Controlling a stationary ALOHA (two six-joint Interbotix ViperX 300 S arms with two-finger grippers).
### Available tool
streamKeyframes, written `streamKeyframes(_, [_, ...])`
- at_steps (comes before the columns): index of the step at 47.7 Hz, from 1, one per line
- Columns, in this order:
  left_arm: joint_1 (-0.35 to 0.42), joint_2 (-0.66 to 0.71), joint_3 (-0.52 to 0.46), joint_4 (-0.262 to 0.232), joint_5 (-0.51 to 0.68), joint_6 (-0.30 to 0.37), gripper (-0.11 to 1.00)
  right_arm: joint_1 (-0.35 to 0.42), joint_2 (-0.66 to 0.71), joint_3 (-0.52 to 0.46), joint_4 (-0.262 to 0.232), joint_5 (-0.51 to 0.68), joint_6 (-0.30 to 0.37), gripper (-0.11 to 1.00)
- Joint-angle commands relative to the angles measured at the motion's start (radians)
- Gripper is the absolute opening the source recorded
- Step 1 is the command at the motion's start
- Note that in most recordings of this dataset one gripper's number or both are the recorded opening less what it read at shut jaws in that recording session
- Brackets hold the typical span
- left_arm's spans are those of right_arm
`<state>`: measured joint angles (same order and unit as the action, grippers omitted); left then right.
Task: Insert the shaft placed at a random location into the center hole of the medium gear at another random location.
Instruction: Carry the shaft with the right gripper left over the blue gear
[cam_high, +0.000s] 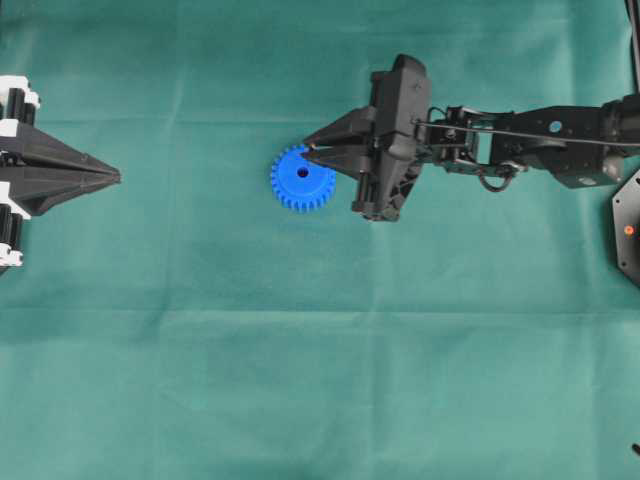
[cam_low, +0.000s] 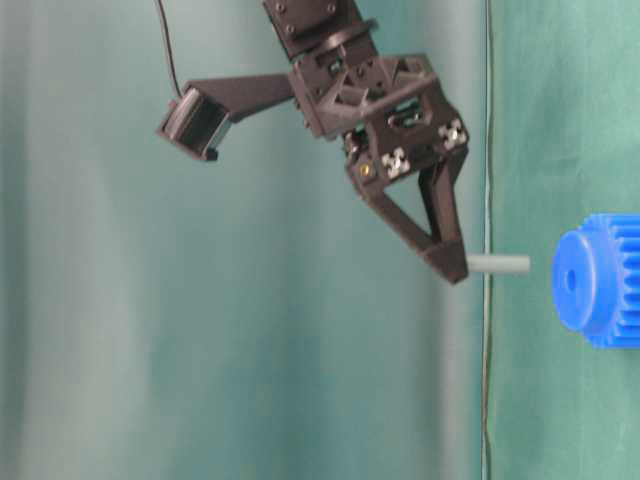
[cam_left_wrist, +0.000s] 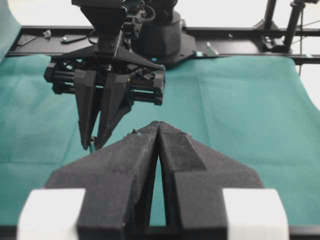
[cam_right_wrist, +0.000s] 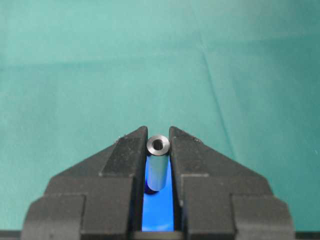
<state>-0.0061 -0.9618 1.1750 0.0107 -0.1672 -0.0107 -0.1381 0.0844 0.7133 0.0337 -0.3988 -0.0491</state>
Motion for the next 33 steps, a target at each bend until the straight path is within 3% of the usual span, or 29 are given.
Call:
streamKeyframes(1, [0.002, 0.009, -0.014, 0.002, -0.005, -0.002, 0.00, 0.006, -0.003, -0.040, 0.002, 0.003, -0.008, 0.14])
streamKeyframes(33, [0.002, 0.009, -0.015, 0.000, 0.005, -0.002, 0.00, 0.011, 0.038, -0.044, 0.006, 0.005, -0.006, 0.14])
